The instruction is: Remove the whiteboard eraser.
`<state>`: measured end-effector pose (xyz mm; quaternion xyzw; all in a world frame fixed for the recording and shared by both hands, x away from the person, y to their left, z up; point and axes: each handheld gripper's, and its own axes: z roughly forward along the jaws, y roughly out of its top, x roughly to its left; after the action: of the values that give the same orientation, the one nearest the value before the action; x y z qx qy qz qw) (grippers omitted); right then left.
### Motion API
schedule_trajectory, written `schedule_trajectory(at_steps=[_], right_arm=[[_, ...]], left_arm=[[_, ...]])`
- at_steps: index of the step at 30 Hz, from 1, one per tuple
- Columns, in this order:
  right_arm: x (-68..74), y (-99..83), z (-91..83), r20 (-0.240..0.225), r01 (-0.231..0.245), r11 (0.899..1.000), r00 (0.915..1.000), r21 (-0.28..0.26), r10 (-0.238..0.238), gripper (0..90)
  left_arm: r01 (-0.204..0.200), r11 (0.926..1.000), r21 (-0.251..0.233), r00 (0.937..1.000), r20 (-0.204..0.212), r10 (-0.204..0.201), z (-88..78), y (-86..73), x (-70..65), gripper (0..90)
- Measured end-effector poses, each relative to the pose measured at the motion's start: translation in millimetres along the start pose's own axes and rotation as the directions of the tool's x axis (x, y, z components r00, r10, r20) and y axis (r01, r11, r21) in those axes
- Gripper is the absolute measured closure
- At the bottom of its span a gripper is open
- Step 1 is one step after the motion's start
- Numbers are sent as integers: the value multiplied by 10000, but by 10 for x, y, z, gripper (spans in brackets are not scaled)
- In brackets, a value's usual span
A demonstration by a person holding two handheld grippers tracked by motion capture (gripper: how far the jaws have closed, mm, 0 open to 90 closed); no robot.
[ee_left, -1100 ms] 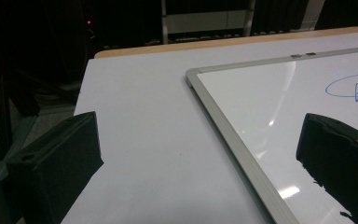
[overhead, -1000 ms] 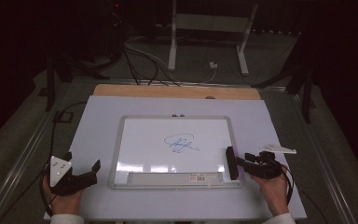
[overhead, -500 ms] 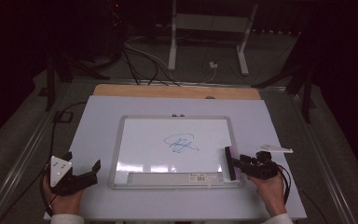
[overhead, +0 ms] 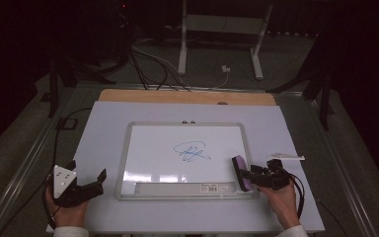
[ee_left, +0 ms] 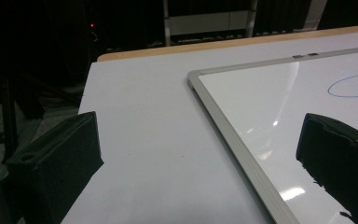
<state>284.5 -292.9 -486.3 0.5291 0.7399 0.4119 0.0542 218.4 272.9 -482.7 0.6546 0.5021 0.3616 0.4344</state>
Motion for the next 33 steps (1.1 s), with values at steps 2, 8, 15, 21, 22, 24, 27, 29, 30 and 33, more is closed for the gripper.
schedule_trajectory(at_steps=[2, 8, 15, 21, 22, 24, 27, 29, 30, 33], right_arm=[[5, 0, 21, -27, -15, 10000, 10000, 54, 15, 373], [30, -11, 85, 78, 133, 9992, 9999, 390, -136, 343], [48, -19, 115, 260, 289, 9982, 9992, 529, -303, 409], [57, 23, 66, 302, 292, 9994, 9991, 175, -297, 410], [58, 30, 66, 267, 286, 9995, 9992, 137, -289, 410], [59, 38, 75, 250, 276, 9995, 9993, 122, -279, 410], [54, 53, 84, 257, 294, 9995, 9992, 84, -296, 410], [52, 69, 81, 263, 283, 9996, 9993, 9, -283, 410], [51, 82, 80, 286, 307, 9995, 9991, -54, -305, 410], [68, 134, 77, 306, 392, 9990, 9988, -225, -385, 410]], left_arm=[[-47, 10000, 0, 10000, -11, 47, -3, 3, -6, 8], [-31, 10000, -15, 10000, -72, 31, -8, 3, 0, 8], [-60, 10000, -29, 10000, -76, 59, -7, 4, -2, 11], [-82, 10000, -28, 9999, -85, 82, -10, 6, -7, 11], [-83, 10000, -29, 9999, -83, 83, -11, 7, -7, 11], [-86, 10000, -26, 9999, -80, 86, -10, 6, -7, 11], [-75, 10000, -19, 9999, -71, 74, -7, 3, -6, 11], [-73, 10000, -6, 10000, -59, 73, -4, 2, -5, 11], [-77, 10000, -3, 10000, -50, 77, -3, 2, -6, 11], [-107, 9999, 22, 9999, -36, 107, -3, 1, -8, 11]])
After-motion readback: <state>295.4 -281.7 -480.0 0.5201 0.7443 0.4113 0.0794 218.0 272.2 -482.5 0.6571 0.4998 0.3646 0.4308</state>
